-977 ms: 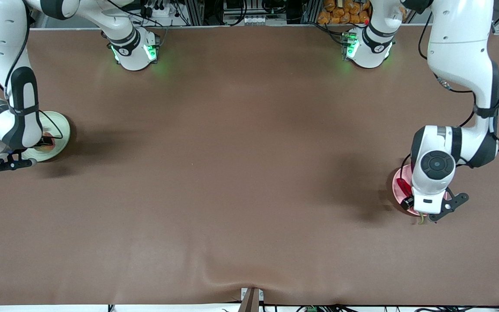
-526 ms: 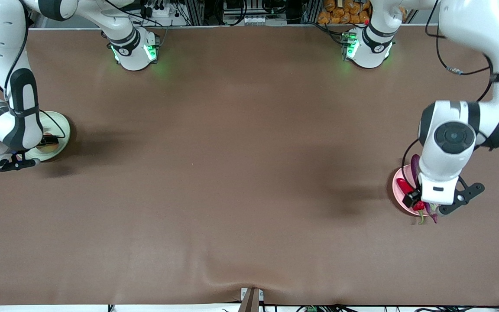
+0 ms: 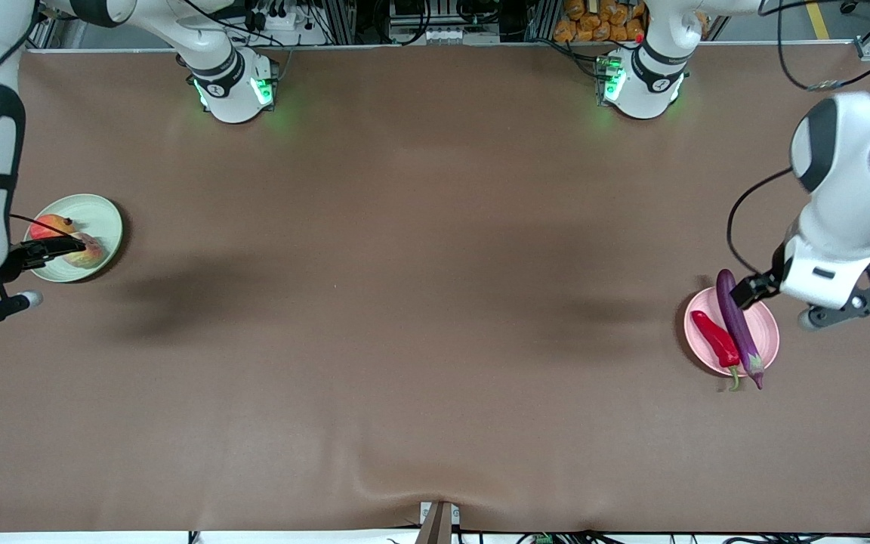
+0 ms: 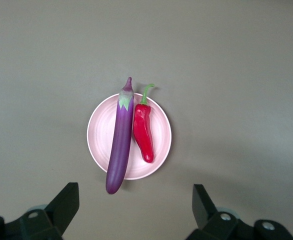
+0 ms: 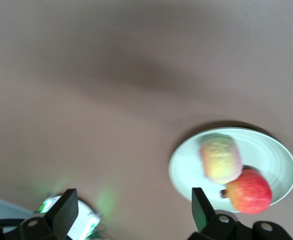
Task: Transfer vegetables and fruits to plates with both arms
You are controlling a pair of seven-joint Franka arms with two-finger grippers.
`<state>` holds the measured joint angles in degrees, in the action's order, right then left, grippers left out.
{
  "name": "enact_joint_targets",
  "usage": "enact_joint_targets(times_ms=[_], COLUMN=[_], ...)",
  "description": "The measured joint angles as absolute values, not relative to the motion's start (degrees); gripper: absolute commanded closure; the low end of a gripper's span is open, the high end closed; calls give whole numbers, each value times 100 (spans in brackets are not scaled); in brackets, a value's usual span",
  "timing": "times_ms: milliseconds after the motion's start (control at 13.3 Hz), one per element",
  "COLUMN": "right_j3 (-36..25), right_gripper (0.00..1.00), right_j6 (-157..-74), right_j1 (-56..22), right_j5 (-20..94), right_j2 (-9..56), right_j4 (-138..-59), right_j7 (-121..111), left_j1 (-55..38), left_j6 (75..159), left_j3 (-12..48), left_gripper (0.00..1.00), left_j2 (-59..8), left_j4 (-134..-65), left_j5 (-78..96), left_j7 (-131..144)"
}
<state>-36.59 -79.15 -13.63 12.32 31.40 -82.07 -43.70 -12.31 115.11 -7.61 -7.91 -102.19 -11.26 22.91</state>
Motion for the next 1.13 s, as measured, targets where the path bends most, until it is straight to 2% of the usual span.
enact_joint_targets(times_ms=[150, 376, 526, 751, 902, 1127], right_j3=[-3106, -2138, -1785, -1701, -1610, -1106], right_gripper=[0, 0, 0, 0, 0, 0], right_j6=[-7342, -7186, -7350, -7297, -7230, -7031], right_j1=[-1328, -1123, -1022, -831, -573, -208], right_j5=[1227, 1223, 1215, 1210, 1232, 1069], right_j2=[3121, 3050, 2951, 2781, 2570, 2256], right_j4=[-7489, -6974, -6667, -5885, -5710, -5673], right_j7=[-3495, -1917, -1465, -1380, -1380, -1340], left_j1=[-835, -260, -205, -170, -166, -166], left_j6=[11254, 10708, 10040, 9118, 8696, 8311], left_j3=[-166, 579, 620, 627, 632, 654], left_gripper=[0, 0, 0, 0, 0, 0], left_j2=[-492, -146, -42, 0, 1, 0], left_j4=[-10216, -10152, -9800, -9162, -8945, -8843], left_j5=[-989, -750, -584, -415, -356, -335], left_j7=[2097, 1569, 1051, 588, 362, 31])
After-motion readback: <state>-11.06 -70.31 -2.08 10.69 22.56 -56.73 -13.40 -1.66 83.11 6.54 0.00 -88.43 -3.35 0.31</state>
